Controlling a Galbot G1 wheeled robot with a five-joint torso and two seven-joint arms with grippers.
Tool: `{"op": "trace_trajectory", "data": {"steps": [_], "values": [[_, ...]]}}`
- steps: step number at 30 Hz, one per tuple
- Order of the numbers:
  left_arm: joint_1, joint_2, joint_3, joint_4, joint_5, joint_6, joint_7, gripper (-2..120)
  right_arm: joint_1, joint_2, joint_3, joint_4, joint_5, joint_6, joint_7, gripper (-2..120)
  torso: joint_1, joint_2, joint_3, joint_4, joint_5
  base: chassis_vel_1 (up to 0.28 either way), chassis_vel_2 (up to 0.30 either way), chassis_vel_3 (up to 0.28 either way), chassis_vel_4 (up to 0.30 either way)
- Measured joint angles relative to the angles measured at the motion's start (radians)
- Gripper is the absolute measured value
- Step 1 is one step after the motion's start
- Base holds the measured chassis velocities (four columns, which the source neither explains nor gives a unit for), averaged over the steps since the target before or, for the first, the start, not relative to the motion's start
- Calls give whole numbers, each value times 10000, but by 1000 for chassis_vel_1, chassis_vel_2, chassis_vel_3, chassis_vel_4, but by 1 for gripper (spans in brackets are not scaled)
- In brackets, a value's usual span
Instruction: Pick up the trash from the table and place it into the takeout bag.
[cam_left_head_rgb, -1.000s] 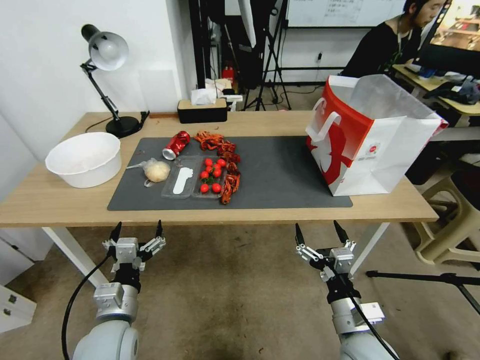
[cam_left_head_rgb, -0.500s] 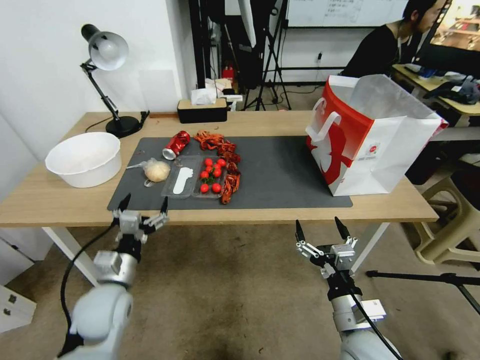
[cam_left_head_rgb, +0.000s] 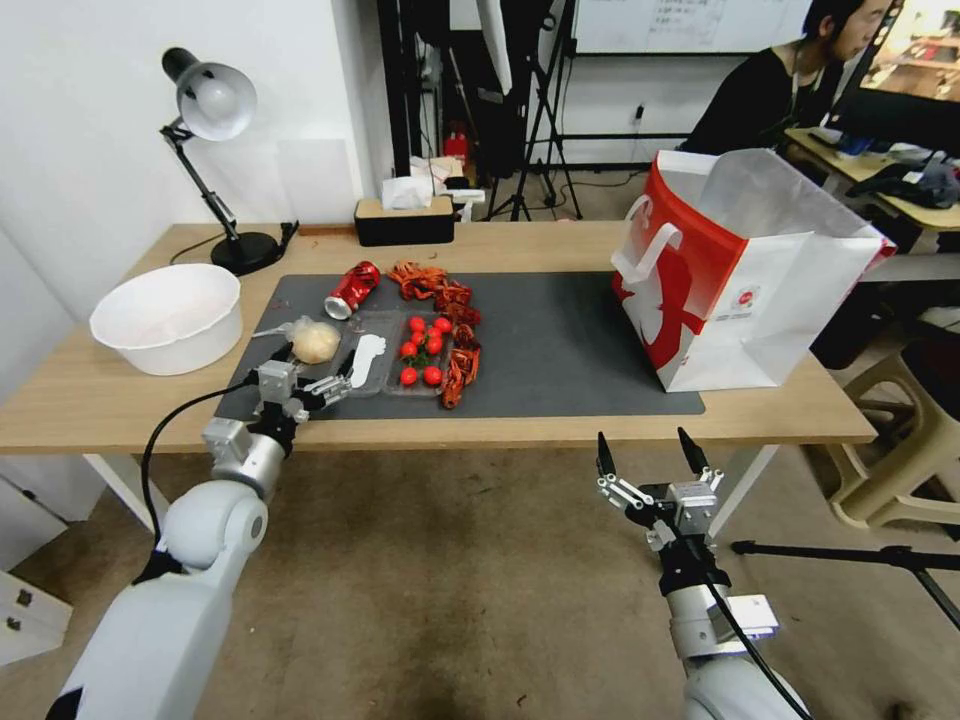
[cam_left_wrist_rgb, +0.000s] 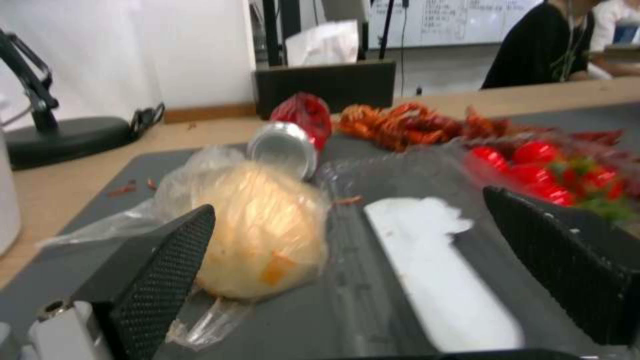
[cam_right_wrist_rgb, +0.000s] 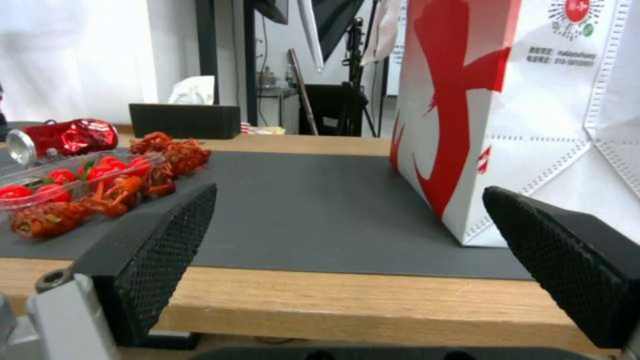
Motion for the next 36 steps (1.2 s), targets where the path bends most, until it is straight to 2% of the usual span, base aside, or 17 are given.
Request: {"op": "trace_trajectory", "data": {"steps": [2, 6, 8, 18, 21, 23, 26, 28, 30, 32, 34, 36], "values": [[-475, 112, 205, 618, -12, 14, 11, 100, -56, 31, 99, 30, -6, 0, -1, 100, 0, 0, 0, 0, 0, 0, 0, 0, 0], [-742, 169, 273, 915, -8, 9, 15, 100, -70, 39, 141, 38, -8, 1, 0, 100, 0, 0, 0, -2, 3, 0, 0, 0, 0], [-1220, 295, 347, 1405, 9, -37, 50, 100, -96, 40, 216, 45, -8, 10, -1, 100, 0, 0, 0, -1, 3, 0, 0, 0, 0], [-1707, 434, 603, 2023, 262, 37, 42, 99, -14, -4, 235, 53, 19, 15, -3, 100, 0, 0, -1, 0, 2, 0, 0, 0, 0], [-1809, 441, 678, 2142, 366, 104, 29, 87, 14, -15, 236, 53, 32, 12, -2, 100, 0, 0, -1, -1, 2, 0, 0, 0, 0], [-1837, 443, 696, 2175, 387, 119, 24, 84, 18, -17, 236, 53, 34, 11, -1, 100, 0, 0, -1, 0, 3, 0, 0, 0, 0], [-2063, 447, 821, 2420, 540, 125, 1, 68, 31, -21, 235, 24, 53, 9, 12, 100, 0, 0, -1, -2, 3, 0, 0, 0, 0], [-2072, 447, 824, 2426, 549, 125, 0, 66, 33, -21, 235, 21, 53, 9, 13, 100, 0, 0, -1, -2, 3, 0, 0, 0, 0], [-2094, 451, 853, 2445, 587, 121, -3, 53, 49, -22, 234, -2, 59, 9, 19, 100, 0, 0, -1, -1, 3, 0, 0, 0, 0], [-2094, 456, 858, 2451, 608, 120, -3, 51, 58, -21, 234, -4, 60, 9, 21, 100, -1, 0, -1, -1, 3, 0, 0, 0, 0], [-2101, 478, 874, 2483, 637, 108, -4, 37, 81, -16, 222, -9, 64, 5, 28, 100, -2, 0, -1, -1, 2, 0, 0, 0, 0], [-2103, 491, 879, 2483, 637, 105, -4, 34, 89, -14, 221, -11, 64, 1, 28, 100, -3, 0, -2, -1, 2, 0, 0, 0, 0]]}}
